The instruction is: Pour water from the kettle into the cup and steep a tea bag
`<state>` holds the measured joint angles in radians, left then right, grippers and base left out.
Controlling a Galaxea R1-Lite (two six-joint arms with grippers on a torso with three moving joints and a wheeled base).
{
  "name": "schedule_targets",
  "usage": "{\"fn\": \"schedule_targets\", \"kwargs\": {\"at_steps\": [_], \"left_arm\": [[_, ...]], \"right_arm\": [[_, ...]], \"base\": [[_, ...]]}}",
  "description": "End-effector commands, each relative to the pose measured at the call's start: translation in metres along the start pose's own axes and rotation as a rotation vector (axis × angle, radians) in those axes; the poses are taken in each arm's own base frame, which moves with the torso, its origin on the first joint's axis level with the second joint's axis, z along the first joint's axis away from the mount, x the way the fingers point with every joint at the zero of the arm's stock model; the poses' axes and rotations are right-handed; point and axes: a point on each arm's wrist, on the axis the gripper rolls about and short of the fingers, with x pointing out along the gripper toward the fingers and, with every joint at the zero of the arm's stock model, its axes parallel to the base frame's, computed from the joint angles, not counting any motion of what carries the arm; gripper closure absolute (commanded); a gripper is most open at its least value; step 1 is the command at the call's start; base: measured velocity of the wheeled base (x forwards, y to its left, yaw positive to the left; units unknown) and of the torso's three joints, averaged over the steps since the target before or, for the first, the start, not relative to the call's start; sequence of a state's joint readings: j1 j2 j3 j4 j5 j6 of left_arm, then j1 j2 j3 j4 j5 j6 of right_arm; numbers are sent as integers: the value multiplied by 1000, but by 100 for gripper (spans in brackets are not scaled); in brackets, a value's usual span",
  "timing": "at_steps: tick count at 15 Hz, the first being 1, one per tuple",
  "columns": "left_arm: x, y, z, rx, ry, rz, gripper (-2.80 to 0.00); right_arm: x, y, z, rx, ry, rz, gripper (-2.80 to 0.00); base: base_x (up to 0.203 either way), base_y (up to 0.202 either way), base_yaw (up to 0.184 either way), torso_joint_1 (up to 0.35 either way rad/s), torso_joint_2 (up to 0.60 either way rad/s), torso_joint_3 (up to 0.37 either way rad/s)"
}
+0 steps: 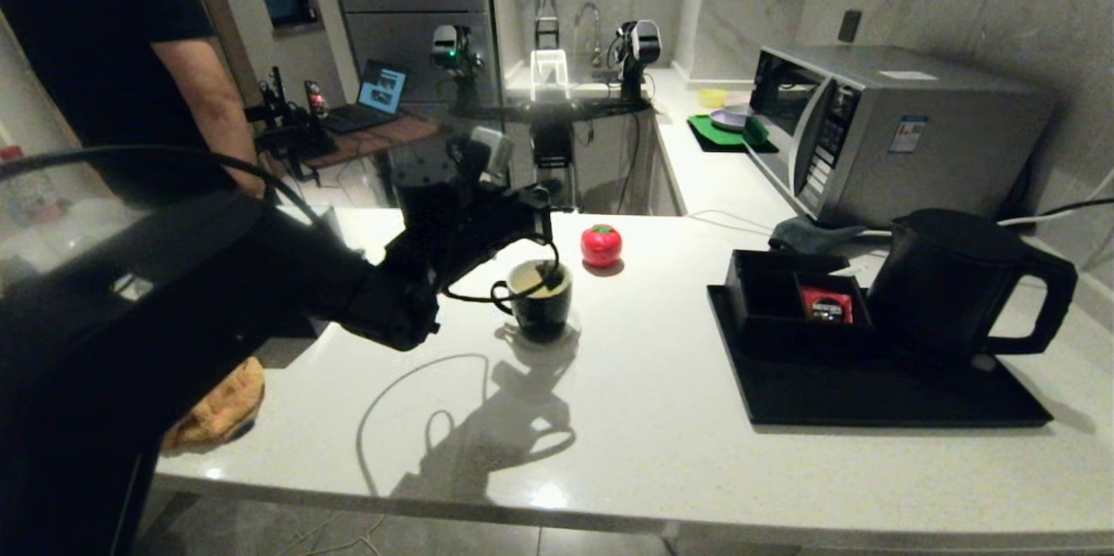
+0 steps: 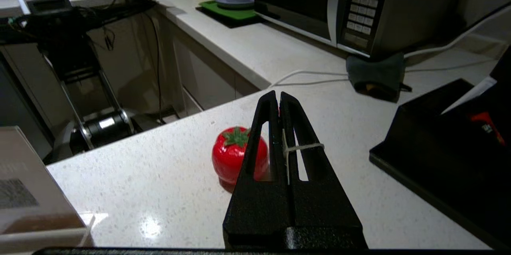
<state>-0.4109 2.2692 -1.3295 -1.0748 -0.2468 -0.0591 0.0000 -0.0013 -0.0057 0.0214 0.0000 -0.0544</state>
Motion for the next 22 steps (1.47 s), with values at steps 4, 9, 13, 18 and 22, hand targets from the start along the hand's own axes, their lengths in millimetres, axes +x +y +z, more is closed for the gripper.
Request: {"fn": "schedule_targets", "kwargs": {"at_steps": [4, 9, 13, 18, 22], "left_arm": [[-1, -2, 11, 2, -12, -4, 0], [2, -2, -9, -5, 23, -9, 0], [5, -4, -23, -7, 49, -18, 0], [-2, -8, -36, -17, 95, -22, 0], [-11, -11, -51, -21, 92, -23, 0]], "right_arm": [[0, 0, 0, -1, 1, 0, 0], [0, 0, 0, -1, 1, 0, 0], [0, 0, 0, -1, 1, 0, 0], [0, 0, 0, -1, 2, 0, 0], [0, 0, 0, -1, 1, 0, 0]], "base": [[0, 0, 0, 0, 0, 0], [0, 0, 0, 0, 0, 0], [0, 0, 0, 0, 0, 0], [0, 0, 0, 0, 0, 0], [0, 0, 0, 0, 0, 0]]}}
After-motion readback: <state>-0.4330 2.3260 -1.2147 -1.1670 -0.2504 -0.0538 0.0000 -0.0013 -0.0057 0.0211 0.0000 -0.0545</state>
